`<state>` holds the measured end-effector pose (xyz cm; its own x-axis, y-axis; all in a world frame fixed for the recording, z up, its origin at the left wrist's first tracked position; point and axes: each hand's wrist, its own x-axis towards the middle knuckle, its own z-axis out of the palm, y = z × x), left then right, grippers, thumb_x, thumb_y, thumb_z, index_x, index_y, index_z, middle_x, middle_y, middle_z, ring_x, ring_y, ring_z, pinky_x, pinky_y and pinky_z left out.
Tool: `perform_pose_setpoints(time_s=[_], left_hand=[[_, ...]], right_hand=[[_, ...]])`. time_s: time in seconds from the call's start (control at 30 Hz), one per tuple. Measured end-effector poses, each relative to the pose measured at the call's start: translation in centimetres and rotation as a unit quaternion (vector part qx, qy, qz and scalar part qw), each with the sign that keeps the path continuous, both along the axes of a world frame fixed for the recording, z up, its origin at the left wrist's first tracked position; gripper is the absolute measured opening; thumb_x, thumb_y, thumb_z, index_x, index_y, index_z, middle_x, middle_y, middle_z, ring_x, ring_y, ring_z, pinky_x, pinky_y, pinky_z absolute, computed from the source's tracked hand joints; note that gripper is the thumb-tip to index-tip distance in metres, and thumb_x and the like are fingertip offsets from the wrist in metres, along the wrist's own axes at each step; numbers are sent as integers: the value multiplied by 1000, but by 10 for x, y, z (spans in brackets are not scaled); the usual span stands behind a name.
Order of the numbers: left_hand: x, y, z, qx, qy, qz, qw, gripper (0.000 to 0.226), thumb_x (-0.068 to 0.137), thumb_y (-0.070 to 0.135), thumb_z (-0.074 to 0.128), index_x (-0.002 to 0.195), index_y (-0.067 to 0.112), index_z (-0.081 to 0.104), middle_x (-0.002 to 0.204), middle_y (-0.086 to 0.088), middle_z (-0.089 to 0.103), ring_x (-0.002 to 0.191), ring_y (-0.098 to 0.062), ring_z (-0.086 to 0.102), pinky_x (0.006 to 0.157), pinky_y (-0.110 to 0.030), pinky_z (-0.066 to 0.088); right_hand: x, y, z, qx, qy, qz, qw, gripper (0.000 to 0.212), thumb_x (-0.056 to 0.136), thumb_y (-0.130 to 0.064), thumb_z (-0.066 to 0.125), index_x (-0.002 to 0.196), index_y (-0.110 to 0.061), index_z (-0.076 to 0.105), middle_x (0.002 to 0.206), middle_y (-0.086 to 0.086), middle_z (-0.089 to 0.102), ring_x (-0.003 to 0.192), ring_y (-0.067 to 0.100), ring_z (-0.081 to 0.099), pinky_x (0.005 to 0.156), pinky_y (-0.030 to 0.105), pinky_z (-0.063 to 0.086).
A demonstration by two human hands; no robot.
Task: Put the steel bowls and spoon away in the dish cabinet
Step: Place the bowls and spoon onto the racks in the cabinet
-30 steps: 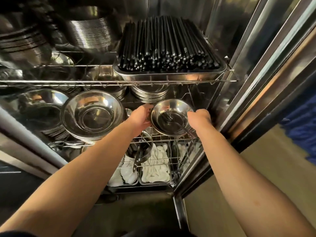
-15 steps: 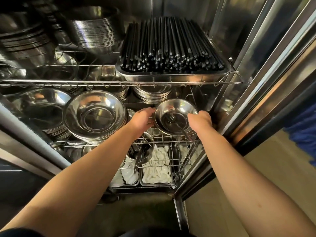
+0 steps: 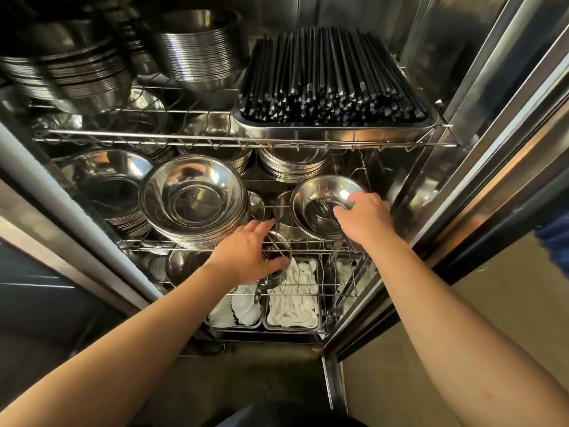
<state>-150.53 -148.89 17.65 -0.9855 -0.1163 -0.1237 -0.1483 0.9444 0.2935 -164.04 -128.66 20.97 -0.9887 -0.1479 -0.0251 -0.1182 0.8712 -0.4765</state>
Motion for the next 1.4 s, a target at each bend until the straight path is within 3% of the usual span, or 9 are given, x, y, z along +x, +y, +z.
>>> perform_pose_setpoints(time_s=[0.1, 0.23, 0.47, 0.63, 0.97, 1.07, 1.13, 1.27, 1.4], left_hand=[[19, -2, -16, -80, -13, -4, 997, 98, 83, 76, 44, 158, 22, 11, 155, -5, 39, 142, -28, 37, 113, -44, 38], [31, -13, -35, -155, -10, 10, 988, 95, 88, 68, 47, 158, 17, 11, 152, -7, 42, 140, -28, 38, 115, -41, 32], [42, -13, -49, -210, -26, 3, 977, 100, 88, 69, 46, 159, 13, 3, 161, -13, 26, 149, -32, 21, 123, -45, 16], [45, -11, -54, -205, -48, 21, 977, 98, 92, 58, 51, 158, 14, -7, 165, -14, 14, 153, -34, 8, 124, -45, 11], [41, -11, -57, -184, -19, 32, 982, 99, 88, 54, 60, 159, 17, 2, 163, -10, 21, 151, -30, 15, 122, -43, 17], [41, -12, -56, -182, -21, 27, 983, 102, 86, 54, 63, 159, 16, 4, 161, -10, 23, 150, -30, 17, 122, -44, 20], [41, -13, -55, -184, -23, 24, 982, 103, 85, 53, 65, 159, 15, 5, 160, -10, 25, 149, -31, 19, 122, -44, 22], [40, -15, -54, -177, -21, 16, 984, 102, 83, 48, 69, 158, 13, 9, 156, -11, 31, 146, -31, 25, 121, -45, 25], [40, -16, -52, -162, -18, 14, 987, 101, 81, 43, 72, 157, 12, 12, 155, -11, 32, 145, -32, 27, 120, -45, 26]], right_hand=[[3, -8, -2, 50, 32, 31, 998, 37, 92, -37, 61, 114, -8, 67, 122, 14, 61, 119, 36, 46, 78, 37, 43], [8, -14, -5, 104, 20, 38, 994, 40, 87, -34, 68, 117, -8, 66, 118, 13, 64, 114, 35, 55, 86, 46, 55], [15, -22, -11, 161, 19, 37, 986, 25, 89, -2, 63, 114, -4, 65, 110, 16, 68, 103, 35, 65, 82, 42, 54], [15, -17, -15, 148, 30, 48, 987, 21, 91, 0, 60, 111, -3, 66, 107, 17, 67, 99, 35, 64, 84, 46, 57], [46, 9, 4, 33, 99, 88, 991, 23, 98, -14, 48, 94, -11, 70, 83, 4, 66, 78, 25, 62, 67, 32, 49], [68, 20, 13, -48, 65, 119, 990, 20, 101, -16, 48, 102, -16, 68, 85, -5, 66, 72, 13, 61, 58, 25, 46], [82, 28, 13, -85, 22, 153, 984, 19, 102, -21, 51, 112, -20, 67, 94, -11, 64, 81, 8, 60, 67, 20, 48], [101, 35, -3, -63, -99, 227, 967, 18, 101, -25, 53, 114, -25, 66, 108, -12, 63, 96, 5, 60, 70, 17, 42], [116, 20, -37, -39, -199, 241, 949, 22, 101, -18, 52, 117, -18, 67, 112, -6, 64, 95, 15, 68, 77, 27, 56]])
